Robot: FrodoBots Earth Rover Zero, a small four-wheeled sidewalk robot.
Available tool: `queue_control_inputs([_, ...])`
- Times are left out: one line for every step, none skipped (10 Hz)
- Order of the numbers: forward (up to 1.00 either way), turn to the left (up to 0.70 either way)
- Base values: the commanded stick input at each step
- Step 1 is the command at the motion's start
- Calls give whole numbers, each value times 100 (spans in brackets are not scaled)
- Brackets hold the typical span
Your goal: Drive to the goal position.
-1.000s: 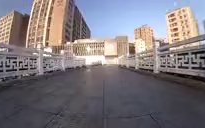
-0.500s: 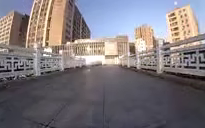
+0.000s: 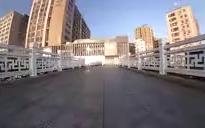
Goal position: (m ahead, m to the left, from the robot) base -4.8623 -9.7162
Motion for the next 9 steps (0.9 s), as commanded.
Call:
queue_control_inputs([45,0])
queue_control_inputs([45,0])
queue_control_inputs([45,2])
queue_control_inputs([45,2])
queue_control_inputs([45,0])
queue_control_inputs([45,2])
queue_control_inputs([45,12])
queue_control_inputs([45,27])
queue_control_inputs([45,24])
